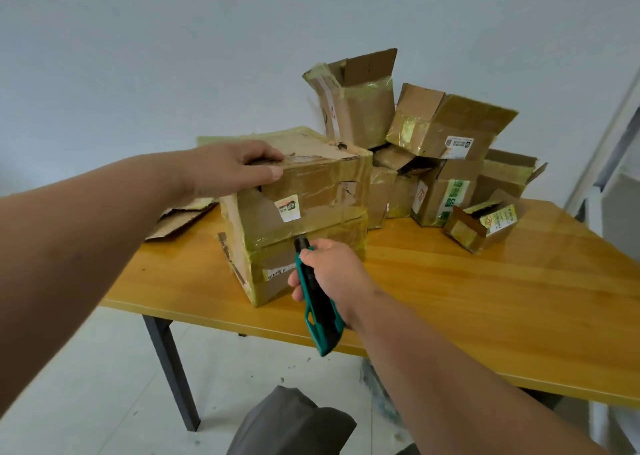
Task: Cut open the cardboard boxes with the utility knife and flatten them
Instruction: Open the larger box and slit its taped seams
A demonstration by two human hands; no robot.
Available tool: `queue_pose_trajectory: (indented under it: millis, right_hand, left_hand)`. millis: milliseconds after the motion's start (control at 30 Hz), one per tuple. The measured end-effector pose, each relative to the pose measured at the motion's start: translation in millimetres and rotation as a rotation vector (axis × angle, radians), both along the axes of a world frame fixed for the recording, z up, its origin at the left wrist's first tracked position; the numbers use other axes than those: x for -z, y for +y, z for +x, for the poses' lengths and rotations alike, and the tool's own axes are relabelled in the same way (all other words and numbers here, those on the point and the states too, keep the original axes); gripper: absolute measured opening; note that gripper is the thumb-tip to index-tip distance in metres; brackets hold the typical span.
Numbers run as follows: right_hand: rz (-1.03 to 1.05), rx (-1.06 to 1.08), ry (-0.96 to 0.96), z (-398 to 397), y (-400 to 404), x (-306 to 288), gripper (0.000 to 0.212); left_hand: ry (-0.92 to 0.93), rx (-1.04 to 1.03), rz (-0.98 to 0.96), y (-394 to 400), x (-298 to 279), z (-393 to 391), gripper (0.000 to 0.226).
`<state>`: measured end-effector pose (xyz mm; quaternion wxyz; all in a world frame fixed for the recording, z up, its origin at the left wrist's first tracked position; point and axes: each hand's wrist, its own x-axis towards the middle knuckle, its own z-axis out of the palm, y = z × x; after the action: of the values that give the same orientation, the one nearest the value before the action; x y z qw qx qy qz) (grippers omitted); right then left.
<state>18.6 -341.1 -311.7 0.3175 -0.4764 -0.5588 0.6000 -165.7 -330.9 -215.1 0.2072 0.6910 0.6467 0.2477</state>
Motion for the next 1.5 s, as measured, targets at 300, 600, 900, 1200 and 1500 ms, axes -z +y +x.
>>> queue_pose_trajectory:
  millis: [300,600,900,1200,1500]
  right_hand:
    - [-0.057,-0.045,0.110,-11.9,-28.0,9.0,0.024]
    - [-0.025,-0.120,0.069,-23.0,-42.5,8.4,0.018]
    - [0.007,-0.157,-0.064,-7.0,-33.8,-3.6,0.040]
    - [-0.001,0.028,0.034,21.8,-7.0,-1.9,0.039]
    - [0.005,-0.034,0.022,17.8,-5.3,15.1,0.034]
  left_hand:
    - [0.081,-0.070,0.199,5.9,15.6,9.4,0.034]
    - [0.111,-0.094,0.225,6.0,18.5,11.4,0.037]
    - [-0.049,-0.056,0.133,0.6,14.0,8.9,0.038]
    - [-0.242,0.148,-0.145,-7.7,-10.4,-25.0,0.065]
    - [0.088,0.172,-0.138,-15.9,-17.6,-23.4,0.068]
